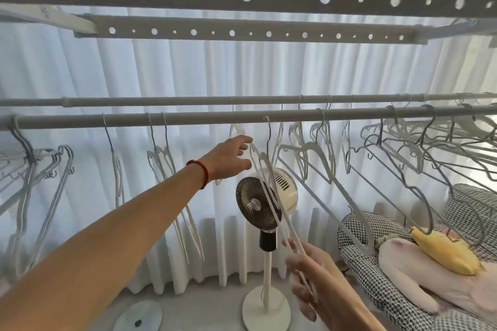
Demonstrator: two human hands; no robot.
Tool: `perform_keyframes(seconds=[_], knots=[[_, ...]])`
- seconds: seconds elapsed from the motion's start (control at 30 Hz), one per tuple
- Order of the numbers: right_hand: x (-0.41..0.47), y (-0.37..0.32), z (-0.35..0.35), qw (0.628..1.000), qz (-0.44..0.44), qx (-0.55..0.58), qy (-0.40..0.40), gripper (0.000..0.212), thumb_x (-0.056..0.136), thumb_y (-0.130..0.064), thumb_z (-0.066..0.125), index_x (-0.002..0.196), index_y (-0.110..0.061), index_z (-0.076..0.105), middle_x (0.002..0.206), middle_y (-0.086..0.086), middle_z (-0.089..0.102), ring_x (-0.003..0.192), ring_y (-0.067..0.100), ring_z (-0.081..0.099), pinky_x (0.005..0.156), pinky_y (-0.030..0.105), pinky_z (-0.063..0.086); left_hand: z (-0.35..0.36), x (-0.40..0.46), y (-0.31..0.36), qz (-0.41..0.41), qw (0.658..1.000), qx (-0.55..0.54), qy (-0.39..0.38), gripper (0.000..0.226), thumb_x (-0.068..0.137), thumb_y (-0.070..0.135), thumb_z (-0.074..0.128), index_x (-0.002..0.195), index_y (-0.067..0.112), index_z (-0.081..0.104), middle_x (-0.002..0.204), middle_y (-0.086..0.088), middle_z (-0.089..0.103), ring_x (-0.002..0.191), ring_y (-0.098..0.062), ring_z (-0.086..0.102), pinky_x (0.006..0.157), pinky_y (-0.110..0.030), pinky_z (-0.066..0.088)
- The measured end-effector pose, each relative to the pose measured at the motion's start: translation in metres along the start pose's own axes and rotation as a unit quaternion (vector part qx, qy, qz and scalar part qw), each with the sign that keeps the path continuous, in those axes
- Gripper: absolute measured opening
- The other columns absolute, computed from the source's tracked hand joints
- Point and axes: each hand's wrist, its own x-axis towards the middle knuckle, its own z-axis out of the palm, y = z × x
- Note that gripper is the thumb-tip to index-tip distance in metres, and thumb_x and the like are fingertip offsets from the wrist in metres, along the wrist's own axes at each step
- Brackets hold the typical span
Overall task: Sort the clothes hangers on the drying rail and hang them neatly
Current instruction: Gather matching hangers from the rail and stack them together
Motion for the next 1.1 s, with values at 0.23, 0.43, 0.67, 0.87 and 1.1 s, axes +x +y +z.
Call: perform_keyframes(seconds=[0.23, 0.43, 0.67, 0.87, 1.1], knots=[[0.022, -0.042, 0.004, 0.998, 0.009, 0.053, 0.036, 0.060, 0.076, -0.047, 0.078, 0.114, -0.008, 0.054, 0.080, -0.001, 0.052, 0.052, 0.009, 0.040, 0.038, 0.020, 0.034, -0.002, 0.006, -0.014, -0.078, 0.995, 0.049, 0.023, 0.060, 0.090, 0.025, 0.067, 0.145, 0.018, 0.043, 0.145, -0.011, 0.050, 0.123, -0.030, 0.053, 0.096, -0.038, 0.047], [0.037, -0.057, 0.009, 0.998, 0.001, 0.034, 0.061, 0.080, 0.069, -0.059, 0.077, 0.124, -0.006, 0.056, 0.091, 0.008, 0.045, 0.051, 0.009, 0.043, 0.040, 0.021, 0.042, 0.001, 0.014, -0.023, -0.167, 0.971, 0.171, 0.004, 0.059, 0.093, 0.027, 0.062, 0.143, 0.005, 0.040, 0.134, -0.019, 0.050, 0.110, -0.030, 0.055, 0.091, -0.036, 0.050], [0.040, -0.018, 0.003, 0.990, 0.046, 0.123, 0.053, 0.085, 0.080, -0.078, 0.060, 0.126, -0.006, 0.060, 0.097, 0.016, 0.065, 0.052, 0.017, 0.050, 0.045, 0.031, 0.050, 0.005, 0.032, -0.042, -0.224, 0.918, 0.312, 0.095, 0.063, 0.093, 0.026, 0.060, 0.145, 0.001, 0.034, 0.138, -0.021, 0.045, 0.129, -0.036, 0.039, 0.101, -0.043, 0.043], [0.064, 0.026, -0.006, 0.962, 0.131, 0.234, 0.044, 0.080, 0.100, -0.063, 0.038, 0.128, 0.009, 0.060, 0.103, 0.032, 0.065, 0.063, 0.033, 0.058, 0.058, 0.045, 0.058, 0.000, 0.042, -0.069, -0.281, 0.896, 0.334, 0.083, 0.061, 0.093, 0.026, 0.058, 0.144, 0.002, 0.035, 0.140, -0.017, 0.047, 0.132, -0.034, 0.035, 0.097, -0.043, 0.039], [0.090, 0.056, -0.002, 0.950, 0.198, 0.237, 0.044, 0.069, 0.106, -0.051, 0.036, 0.127, 0.009, 0.061, 0.090, 0.025, 0.065, 0.061, 0.029, 0.056, 0.054, 0.037, 0.053, -0.010, 0.048, -0.072, -0.330, 0.891, 0.312, 0.024, 0.056, 0.090, 0.033, 0.061, 0.139, 0.011, 0.044, 0.137, -0.018, 0.036, 0.124, -0.033, 0.039, 0.098, -0.039, 0.047]])
